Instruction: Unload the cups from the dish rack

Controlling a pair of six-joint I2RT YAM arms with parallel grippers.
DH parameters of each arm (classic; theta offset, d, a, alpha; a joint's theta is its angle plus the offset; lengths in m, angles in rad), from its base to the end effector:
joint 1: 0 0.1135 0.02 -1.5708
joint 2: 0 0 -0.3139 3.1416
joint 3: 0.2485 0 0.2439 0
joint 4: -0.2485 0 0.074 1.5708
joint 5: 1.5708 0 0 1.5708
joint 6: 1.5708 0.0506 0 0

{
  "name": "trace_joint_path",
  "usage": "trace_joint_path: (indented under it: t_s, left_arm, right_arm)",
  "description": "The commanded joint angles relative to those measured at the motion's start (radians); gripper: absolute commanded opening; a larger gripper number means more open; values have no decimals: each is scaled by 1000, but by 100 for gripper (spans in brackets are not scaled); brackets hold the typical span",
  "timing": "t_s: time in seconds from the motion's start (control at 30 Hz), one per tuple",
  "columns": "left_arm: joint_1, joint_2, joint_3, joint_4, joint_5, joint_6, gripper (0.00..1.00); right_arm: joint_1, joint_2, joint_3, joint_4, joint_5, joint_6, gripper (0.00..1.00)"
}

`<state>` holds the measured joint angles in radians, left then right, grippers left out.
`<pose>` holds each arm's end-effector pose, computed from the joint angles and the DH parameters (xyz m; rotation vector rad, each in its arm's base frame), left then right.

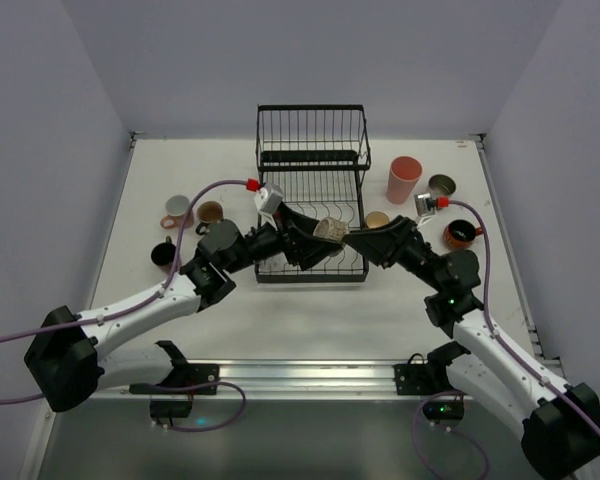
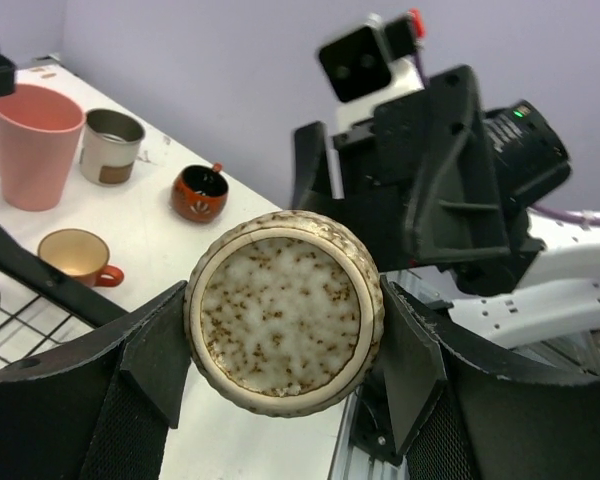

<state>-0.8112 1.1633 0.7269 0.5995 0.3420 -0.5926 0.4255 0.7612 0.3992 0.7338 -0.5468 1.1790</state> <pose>0.1635 -0.1968 0.3759 0.4796 1.4972 -1.3749 0.1206 0.0835 0.3450 -0.0184 1.4564 1.6802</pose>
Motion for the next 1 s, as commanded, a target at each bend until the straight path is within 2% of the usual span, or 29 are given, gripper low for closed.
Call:
trace_joint_path:
  t_s: [0.0, 0.1, 0.23, 0.3, 0.37, 0.4, 0.43, 0.47, 0.5, 0.6, 0.63, 0.7, 0.73, 0.8, 0.83, 0.9, 0.97]
  left_arm:
    - [1, 21, 16, 131, 112, -24, 36]
    - [1, 53, 16, 135, 144, -30, 37]
    - [-5, 82, 17, 151, 173, -27, 37]
    - [-6, 79, 14, 135, 163, -7, 40]
    - [-9, 72, 14, 84, 129, 14, 50]
    - [-11, 58, 14, 62, 112, 34, 68]
    - [-11, 49, 16, 15, 74, 46, 76]
    - [-9, 38, 17, -16, 52, 60, 90]
    - [-11, 9, 20, -45, 26, 88, 94]
    - [-9, -58, 29, -185, -105, 147, 100]
    - [-11, -77, 29, -255, -174, 161, 100]
    - [-9, -135, 32, -328, -247, 191, 100]
    - [-9, -151, 34, -407, -323, 198, 100]
    - [-11, -186, 45, -493, -414, 208, 100]
    - [-9, -191, 52, -591, -511, 208, 100]
    - [-11, -197, 57, -693, -602, 195, 100]
    - [-9, -203, 43, -768, -698, 185, 100]
  right_arm:
    - [4, 88, 47, 180, -54, 74, 66]
    - [6, 159, 72, 263, -88, 142, 62]
    - [12, 216, 81, 351, -76, 189, 43]
    - [16, 217, 81, 366, -53, 182, 28]
    - [21, 207, 69, 360, -27, 171, 17]
    - [22, 190, 66, 351, -16, 163, 7]
    - [22, 179, 61, 314, 2, 142, 4]
    - [22, 167, 61, 287, 11, 128, 1]
    - [21, 136, 62, 261, 19, 95, 0]
    - [16, 89, 73, 126, 36, -9, 0]
    - [9, 57, 101, 4, 42, -43, 0]
    - [2, 26, 147, -136, 88, -169, 0]
    - [-4, 3, 164, -283, 111, -214, 0]
    - [-27, -10, 217, -451, 221, -353, 0]
    - [-37, -13, 227, -593, 267, -392, 0]
    - [-60, -11, 236, -701, 412, -482, 0]
    - [-129, 3, 211, -780, 473, -512, 0]
